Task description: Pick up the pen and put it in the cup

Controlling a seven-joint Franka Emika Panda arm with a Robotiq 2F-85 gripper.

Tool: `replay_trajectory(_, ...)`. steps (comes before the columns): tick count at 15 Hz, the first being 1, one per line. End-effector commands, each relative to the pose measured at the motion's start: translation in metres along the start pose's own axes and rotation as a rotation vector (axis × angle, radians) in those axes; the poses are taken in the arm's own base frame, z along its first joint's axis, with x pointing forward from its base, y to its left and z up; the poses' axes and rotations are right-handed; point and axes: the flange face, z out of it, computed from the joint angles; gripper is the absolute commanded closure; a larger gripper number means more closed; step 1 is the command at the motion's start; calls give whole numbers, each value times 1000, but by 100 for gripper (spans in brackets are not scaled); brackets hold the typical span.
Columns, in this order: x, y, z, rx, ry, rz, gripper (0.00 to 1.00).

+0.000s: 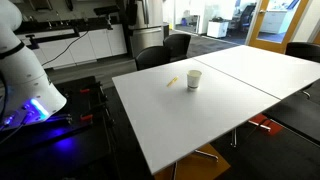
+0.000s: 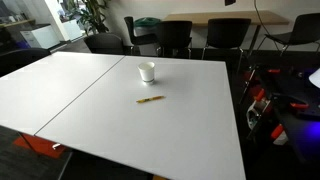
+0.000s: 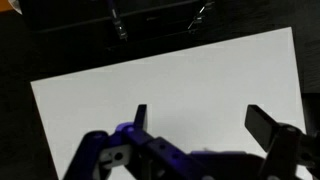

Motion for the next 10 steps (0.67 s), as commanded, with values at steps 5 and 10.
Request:
replay_trajectory(5,0,0,0,0,0,0,0)
replay_trajectory(10,8,-9,0,-84,84,-37,0)
